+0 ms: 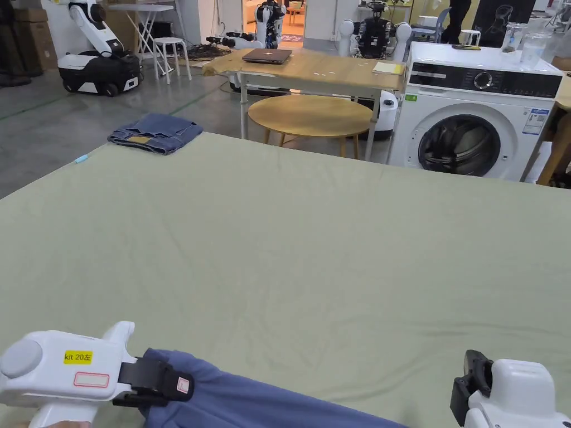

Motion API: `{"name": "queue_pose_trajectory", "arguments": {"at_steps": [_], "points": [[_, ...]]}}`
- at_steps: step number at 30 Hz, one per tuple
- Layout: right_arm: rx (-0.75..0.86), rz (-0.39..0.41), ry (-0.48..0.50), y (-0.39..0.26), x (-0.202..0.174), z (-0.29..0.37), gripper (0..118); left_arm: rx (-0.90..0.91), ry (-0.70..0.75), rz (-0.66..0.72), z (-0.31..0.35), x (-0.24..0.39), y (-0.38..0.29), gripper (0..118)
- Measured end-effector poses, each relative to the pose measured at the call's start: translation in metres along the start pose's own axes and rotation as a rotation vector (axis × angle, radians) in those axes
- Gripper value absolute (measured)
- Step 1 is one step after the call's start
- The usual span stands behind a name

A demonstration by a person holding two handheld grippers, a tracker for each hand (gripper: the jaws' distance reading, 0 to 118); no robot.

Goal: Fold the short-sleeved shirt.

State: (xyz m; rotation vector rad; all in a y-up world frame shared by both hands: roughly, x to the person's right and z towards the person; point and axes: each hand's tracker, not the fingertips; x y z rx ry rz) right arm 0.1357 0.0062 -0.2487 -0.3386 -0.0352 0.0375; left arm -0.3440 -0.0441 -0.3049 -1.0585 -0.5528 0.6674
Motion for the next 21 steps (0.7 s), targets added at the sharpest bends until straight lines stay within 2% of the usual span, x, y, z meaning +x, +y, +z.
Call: {"name": "queue_pose_trajectory", "arguments": {"at_steps": [3, 9, 14, 18, 21], "points": [[0.001, 0.003, -0.003, 0.001, 0.002, 0.0, 0, 0.007, 0.047, -0.015, 0.02, 0.009, 0.011, 5], [0.001, 0.008, -0.002, 0.002, 0.005, 0.0, 0, 0.039, 0.261, -0.039, 0.072, 0.021, 0.026, 5], [-0.003, 0.013, 0.008, 0.002, 0.003, -0.002, 0, 0.0, 0.348, -0.065, 0.075, 0.042, 0.026, 5], [-0.006, 0.005, 0.013, 0.003, 0.001, -0.002, 0, -0.008, 0.339, -0.088, 0.063, 0.067, 0.022, 5], [-0.005, 0.006, 0.02, 0.004, 0.001, 0.0, 0, -0.02, 0.246, -0.071, 0.051, 0.088, 0.018, 5]]}}
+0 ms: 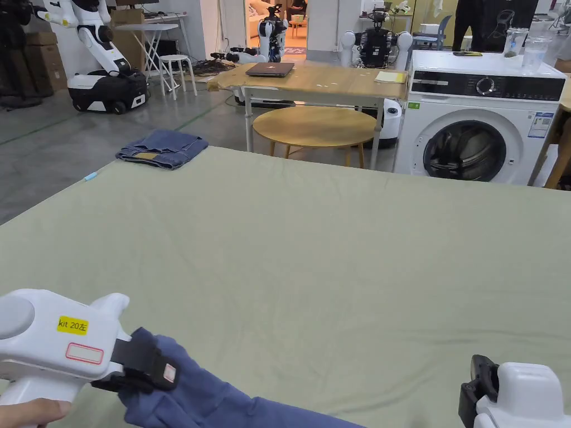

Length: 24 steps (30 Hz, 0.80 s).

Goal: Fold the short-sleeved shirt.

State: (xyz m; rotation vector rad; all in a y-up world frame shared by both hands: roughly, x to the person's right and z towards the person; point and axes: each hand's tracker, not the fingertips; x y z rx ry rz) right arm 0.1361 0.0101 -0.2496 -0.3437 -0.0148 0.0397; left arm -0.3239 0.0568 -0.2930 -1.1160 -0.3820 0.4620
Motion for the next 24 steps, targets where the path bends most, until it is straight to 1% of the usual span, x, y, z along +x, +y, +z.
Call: {"name": "queue_pose_trajectory", "arguments": {"at_steps": [2, 5, 7, 11, 14, 18, 20, 22, 23, 24], "points": [[0.002, 0.007, 0.0, 0.0, 0.0, 0.002, 0, -0.015, -0.087, -0.01, -0.008, 0.02, -0.003, 5], [-0.001, 0.006, 0.002, -0.001, 0.0, 0.003, 0, -0.076, -0.179, -0.009, -0.029, 0.047, -0.008, 5], [-0.003, 0.006, 0.001, -0.002, 0.001, 0.004, 0, -0.11, -0.196, -0.004, -0.051, 0.062, -0.012, 5], [-0.007, 0.0, -0.006, -0.006, 0.005, 0.007, 0, -0.174, -0.136, -0.01, -0.106, 0.082, -0.021, 5], [-0.013, -0.008, -0.014, -0.008, 0.009, 0.009, 0, -0.221, -0.102, 0.036, -0.153, 0.079, -0.02, 5], [-0.025, -0.009, -0.028, -0.011, 0.014, 0.011, 0, -0.255, -0.04, 0.041, -0.19, 0.092, -0.026, 5], [-0.029, -0.011, -0.033, -0.013, 0.016, 0.012, 0, -0.24, -0.01, 0.031, -0.197, 0.099, -0.029, 11], [-0.033, -0.015, -0.036, -0.014, 0.017, 0.013, 0, -0.228, -0.011, 0.026, -0.198, 0.101, -0.028, 27], [-0.034, -0.016, -0.036, -0.014, 0.018, 0.013, 0, -0.224, -0.022, 0.029, -0.197, 0.102, -0.027, 38], [-0.036, -0.015, -0.037, -0.015, 0.017, 0.013, 0, -0.222, -0.032, 0.028, -0.195, 0.106, -0.028, 44]]}}
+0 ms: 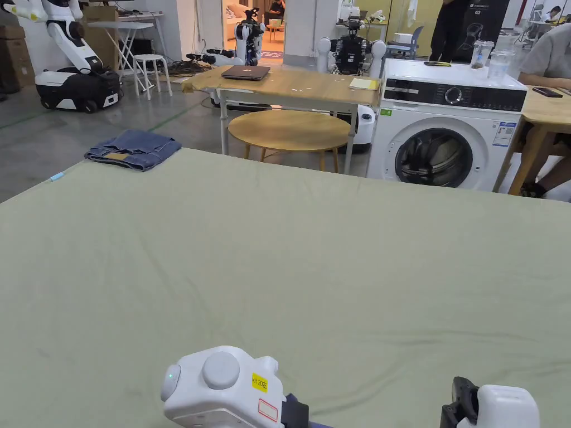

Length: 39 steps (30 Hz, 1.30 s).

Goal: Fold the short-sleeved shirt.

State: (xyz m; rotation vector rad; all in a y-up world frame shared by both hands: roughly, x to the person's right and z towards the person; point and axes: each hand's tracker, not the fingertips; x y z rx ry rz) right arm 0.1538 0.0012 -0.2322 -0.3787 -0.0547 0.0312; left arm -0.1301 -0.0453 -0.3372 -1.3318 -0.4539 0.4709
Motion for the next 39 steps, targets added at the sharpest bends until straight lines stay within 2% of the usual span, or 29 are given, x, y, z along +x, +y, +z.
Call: {"name": "queue_pose_trajectory", "arguments": {"at_steps": [10, 11, 14, 16, 18, 20, 22, 27, 34, 39], "points": [[-0.009, -0.003, -0.002, -0.002, 0.004, 0.002, 0, 0.077, -0.101, -0.117, 0.057, 0.015, -0.011, 43], [-0.009, -0.005, -0.004, -0.002, 0.005, 0.003, 0, 0.111, -0.125, -0.138, 0.064, 0.014, -0.013, 40], [-0.007, -0.011, -0.007, -0.002, 0.007, 0.004, 0, 0.168, -0.174, -0.145, 0.078, 0.008, -0.018, 14], [-0.01, -0.014, -0.01, -0.003, 0.007, 0.004, 0, 0.189, -0.215, -0.123, 0.075, 0.0, -0.018, 10], [-0.015, -0.018, -0.008, -0.004, 0.008, 0.003, 0, 0.183, -0.191, -0.11, 0.067, -0.006, -0.018, 6], [-0.019, -0.019, -0.009, -0.006, 0.008, 0.003, 0, 0.162, -0.1, -0.114, 0.052, -0.009, -0.019, 5], [-0.021, -0.015, -0.007, -0.007, 0.007, 0.004, 0, 0.11, -0.074, -0.11, 0.029, -0.013, -0.019, 3], [-0.026, -0.009, -0.004, -0.01, 0.007, 0.004, 0, 0.047, -0.294, -0.046, -0.021, -0.017, -0.023, 2], [-0.018, -0.023, 0.002, -0.01, 0.011, 0.004, 0, 0.032, -0.337, -0.007, -0.052, -0.03, -0.026, 0], [-0.022, -0.023, 0.004, -0.011, 0.01, 0.003, 0, 0.034, -0.328, -0.039, -0.044, -0.027, -0.026, 0]]}}
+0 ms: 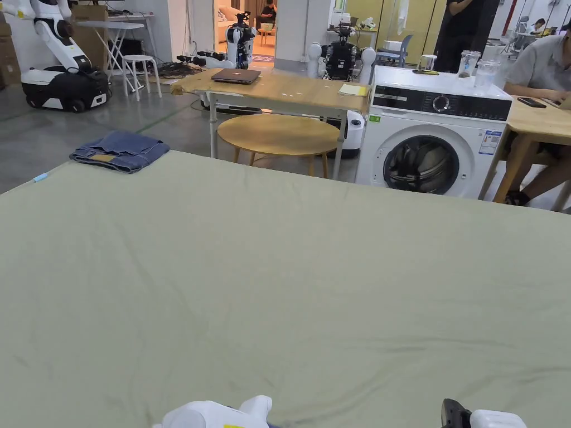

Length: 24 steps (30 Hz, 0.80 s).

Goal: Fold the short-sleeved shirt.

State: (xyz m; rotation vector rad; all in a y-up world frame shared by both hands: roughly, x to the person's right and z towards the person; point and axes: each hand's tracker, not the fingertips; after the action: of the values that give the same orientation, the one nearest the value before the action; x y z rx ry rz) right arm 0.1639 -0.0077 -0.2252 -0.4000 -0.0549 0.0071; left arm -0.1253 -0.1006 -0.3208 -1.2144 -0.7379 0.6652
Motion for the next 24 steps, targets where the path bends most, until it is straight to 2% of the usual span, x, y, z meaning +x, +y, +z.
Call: {"name": "queue_pose_trajectory", "arguments": {"at_steps": [6, 8, 11, 13, 15, 20, 23, 24], "points": [[0.002, -0.006, 0.005, 0.001, -0.001, 0.0, 0, 0.054, 0.005, -0.036, 0.056, 0.012, 0.002, 0], [0.01, -0.002, 0.009, 0.003, -0.002, 0.0, 0, 0.111, -0.019, -0.038, 0.082, 0.009, 0.002, 5], [0.019, -0.002, 0.014, 0.004, -0.003, -0.001, 0, 0.17, -0.015, -0.028, 0.123, 0.0, 0.001, 26], [0.021, -0.003, 0.014, 0.005, -0.005, -0.002, 0, 0.188, -0.001, -0.031, 0.144, -0.014, 0.003, 50], [0.02, -0.011, 0.02, 0.006, -0.006, -0.002, 0, 0.228, 0.059, -0.037, 0.161, -0.027, 0.002, 64], [0.017, -0.01, 0.025, 0.006, -0.007, -0.002, 0, 0.18, 0.118, 0.027, 0.164, -0.07, -0.001, 67], [0.018, -0.008, 0.024, 0.006, -0.007, -0.001, 0, 0.137, 0.105, 0.061, 0.151, -0.089, -0.007, 67], [0.018, -0.007, 0.024, 0.006, -0.007, -0.001, 0, 0.122, 0.059, 0.078, 0.145, -0.096, -0.009, 67]]}}
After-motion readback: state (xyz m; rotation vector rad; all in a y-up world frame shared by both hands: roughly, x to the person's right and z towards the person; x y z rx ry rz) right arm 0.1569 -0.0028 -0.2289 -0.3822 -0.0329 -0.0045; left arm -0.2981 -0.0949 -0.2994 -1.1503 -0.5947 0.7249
